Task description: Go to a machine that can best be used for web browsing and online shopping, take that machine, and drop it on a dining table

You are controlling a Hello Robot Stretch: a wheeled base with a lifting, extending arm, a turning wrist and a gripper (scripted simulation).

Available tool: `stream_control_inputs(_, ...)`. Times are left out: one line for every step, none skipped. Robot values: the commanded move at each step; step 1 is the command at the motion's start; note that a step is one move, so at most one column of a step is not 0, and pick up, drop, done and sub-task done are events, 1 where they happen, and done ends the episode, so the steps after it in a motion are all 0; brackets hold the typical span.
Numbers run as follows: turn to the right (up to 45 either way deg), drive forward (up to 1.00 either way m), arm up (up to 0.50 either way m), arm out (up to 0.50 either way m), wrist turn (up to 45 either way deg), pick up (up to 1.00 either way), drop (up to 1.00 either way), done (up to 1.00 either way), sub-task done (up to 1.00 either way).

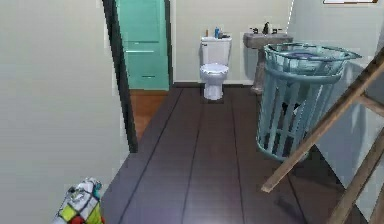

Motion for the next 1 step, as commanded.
stream_control_inputs(0.0, 1.00, 0.00, 0.00, 0.0, 0.00, 0.00, 0.00, 0.00)
